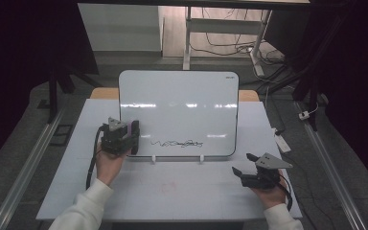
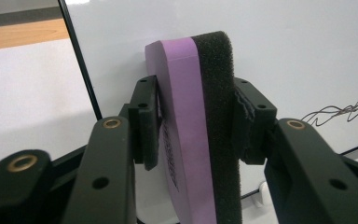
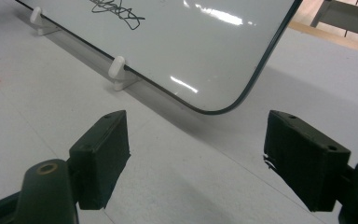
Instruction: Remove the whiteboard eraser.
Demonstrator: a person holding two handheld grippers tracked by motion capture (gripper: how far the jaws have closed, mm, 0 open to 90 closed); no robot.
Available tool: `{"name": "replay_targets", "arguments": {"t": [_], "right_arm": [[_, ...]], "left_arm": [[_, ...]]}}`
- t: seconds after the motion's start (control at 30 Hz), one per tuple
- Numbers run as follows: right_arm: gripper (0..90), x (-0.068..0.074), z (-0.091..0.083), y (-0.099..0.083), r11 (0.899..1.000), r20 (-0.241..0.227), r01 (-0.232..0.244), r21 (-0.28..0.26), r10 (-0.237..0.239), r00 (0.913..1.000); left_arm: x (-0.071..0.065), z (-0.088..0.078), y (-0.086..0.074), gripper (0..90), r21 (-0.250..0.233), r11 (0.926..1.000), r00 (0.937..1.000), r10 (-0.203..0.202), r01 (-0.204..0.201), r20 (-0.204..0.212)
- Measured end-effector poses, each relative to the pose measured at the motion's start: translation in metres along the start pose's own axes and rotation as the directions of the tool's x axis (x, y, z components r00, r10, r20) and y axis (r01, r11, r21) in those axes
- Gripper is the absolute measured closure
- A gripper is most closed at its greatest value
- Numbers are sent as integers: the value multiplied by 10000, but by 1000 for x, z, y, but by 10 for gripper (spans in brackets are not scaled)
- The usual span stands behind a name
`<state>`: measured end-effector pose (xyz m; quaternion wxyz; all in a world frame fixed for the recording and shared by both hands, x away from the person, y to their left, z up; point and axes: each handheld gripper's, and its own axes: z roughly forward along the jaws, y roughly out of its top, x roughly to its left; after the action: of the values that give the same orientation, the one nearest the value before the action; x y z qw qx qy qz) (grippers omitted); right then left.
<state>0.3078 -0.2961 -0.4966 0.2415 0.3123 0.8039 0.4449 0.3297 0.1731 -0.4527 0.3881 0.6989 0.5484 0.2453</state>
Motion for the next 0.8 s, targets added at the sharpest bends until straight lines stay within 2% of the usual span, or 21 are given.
{"name": "replay_targets", "arguments": {"t": [0.37,0.57,0.8], "right_arm": [[214,1,0,0,10000,33,58,-20,-58,10000],[214,2,-1,1,10000,56,60,-55,-59,10000],[214,3,-1,3,9998,-51,-27,-215,25,10000]], "left_arm": [[-1,-4,-1,627,66,10000,9999,-39,40,-114],[-1,-6,-2,633,203,9998,10000,32,-32,-2],[-13,-17,0,634,-150,9994,9984,319,-312,463]]}}
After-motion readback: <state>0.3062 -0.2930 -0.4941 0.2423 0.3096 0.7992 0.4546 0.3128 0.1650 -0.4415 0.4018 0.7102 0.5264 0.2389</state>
